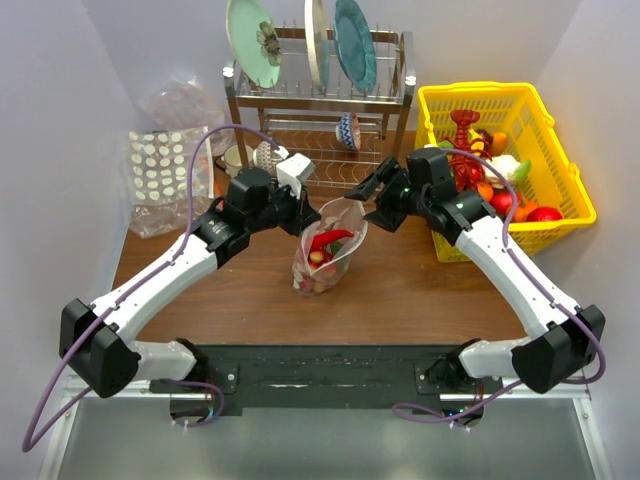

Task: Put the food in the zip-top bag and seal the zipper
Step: Place the fake vegetable in the zipper food storage bag, then pick up the fake fruit from the bin.

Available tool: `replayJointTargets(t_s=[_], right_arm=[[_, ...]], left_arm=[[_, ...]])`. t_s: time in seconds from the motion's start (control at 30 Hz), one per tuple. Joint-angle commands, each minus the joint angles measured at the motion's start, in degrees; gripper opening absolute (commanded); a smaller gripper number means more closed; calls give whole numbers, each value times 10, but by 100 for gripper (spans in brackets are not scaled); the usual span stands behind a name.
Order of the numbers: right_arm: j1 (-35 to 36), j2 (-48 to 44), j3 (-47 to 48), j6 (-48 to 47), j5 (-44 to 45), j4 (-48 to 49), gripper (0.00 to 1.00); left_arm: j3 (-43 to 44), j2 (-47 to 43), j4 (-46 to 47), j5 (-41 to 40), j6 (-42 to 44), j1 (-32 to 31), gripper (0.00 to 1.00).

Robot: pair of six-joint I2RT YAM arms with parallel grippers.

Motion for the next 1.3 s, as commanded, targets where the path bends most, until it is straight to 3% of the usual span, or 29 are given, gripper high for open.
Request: replayJointTargets(t_s=[0.0, 0.17, 0.37, 0.53, 0.6, 0.77, 0.9, 1.27], right_arm=[[4, -29, 44, -24, 15, 15, 71], [3, -27, 119, -218, 58, -27, 70], [3, -46, 155, -429, 264, -75, 72], [2, -53, 130, -529, 523, -82, 89], [-16, -44, 138, -536, 562, -108, 94], [-125, -10, 164, -528, 479, -150, 95], [-193, 5, 155, -536, 471, -137, 95], [-258, 65, 46, -429, 432, -85, 99]], left_arm=[[0, -20, 28, 4, 4, 5, 0], [0, -21, 25, 0, 5, 6, 0], [0, -25, 25, 1, 5, 6, 0], [0, -24, 27, 7, 2, 6, 0], [-2, -24, 27, 10, 3, 6, 0], [-4, -24, 29, 18, -1, 7, 0], [-5, -28, 29, 13, 0, 7, 0], [-6, -30, 29, 13, -1, 6, 0]])
